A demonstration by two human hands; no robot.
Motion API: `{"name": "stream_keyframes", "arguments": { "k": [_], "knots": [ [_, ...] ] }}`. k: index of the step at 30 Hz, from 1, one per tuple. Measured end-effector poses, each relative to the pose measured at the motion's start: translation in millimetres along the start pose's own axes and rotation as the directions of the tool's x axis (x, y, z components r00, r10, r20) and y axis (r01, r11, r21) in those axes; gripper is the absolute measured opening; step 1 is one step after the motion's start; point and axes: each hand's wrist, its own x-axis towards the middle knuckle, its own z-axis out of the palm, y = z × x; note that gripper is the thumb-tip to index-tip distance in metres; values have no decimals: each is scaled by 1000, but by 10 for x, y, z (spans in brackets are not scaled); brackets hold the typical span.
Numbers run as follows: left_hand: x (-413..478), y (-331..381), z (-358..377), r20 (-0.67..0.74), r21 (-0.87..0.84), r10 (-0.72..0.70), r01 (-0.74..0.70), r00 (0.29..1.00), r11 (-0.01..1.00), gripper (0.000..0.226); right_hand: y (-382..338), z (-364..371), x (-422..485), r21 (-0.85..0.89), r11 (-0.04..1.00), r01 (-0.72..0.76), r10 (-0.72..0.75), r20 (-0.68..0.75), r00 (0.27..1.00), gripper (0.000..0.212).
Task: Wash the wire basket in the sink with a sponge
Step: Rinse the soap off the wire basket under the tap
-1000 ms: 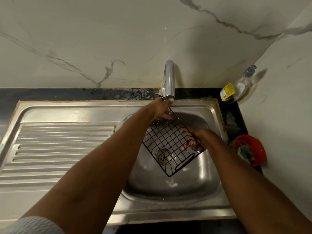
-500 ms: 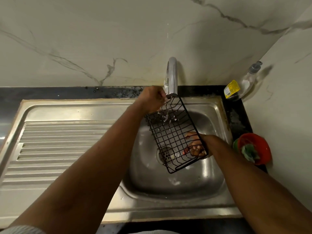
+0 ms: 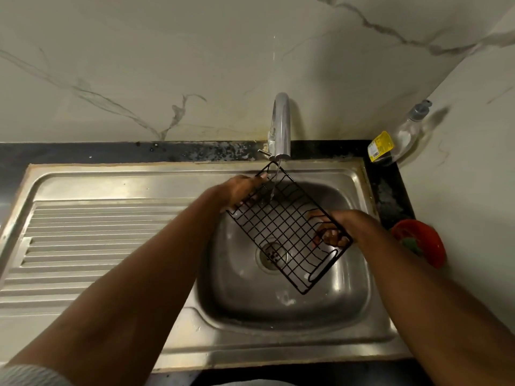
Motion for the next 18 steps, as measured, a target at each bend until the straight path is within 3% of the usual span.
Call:
{"name": "stream_keyframes", "arguments": {
  "k": [4,7,9,11,14,18],
  "knots": [
    [25,-130,-1,-108,-124,5,-18,994,992,41,4,16,-85,157,967,203,-191,-92,977,61],
    [25,-286,-106,-147,-217,-61,28,987,976,61,99,9,-67,298,861,412,-356,-227,907,56],
    [-13,-367,-147,-163,-297,-86,35,983,954,62,121,64,-42,335,802,494,-409,-294,864,51],
    [-34,-438,-134,-183,-397,-112,30,977,917,56,135,140,-39,379,767,518,-427,-301,852,60],
    [-51,-508,-27,-210,-500,-142,18,967,866,60,162,267,-121,560,677,478,-479,-159,864,81],
    [-92,-488,209,-230,-559,-151,-4,961,829,63,183,306,-236,704,549,450,-527,-127,841,81]
  ]
}}
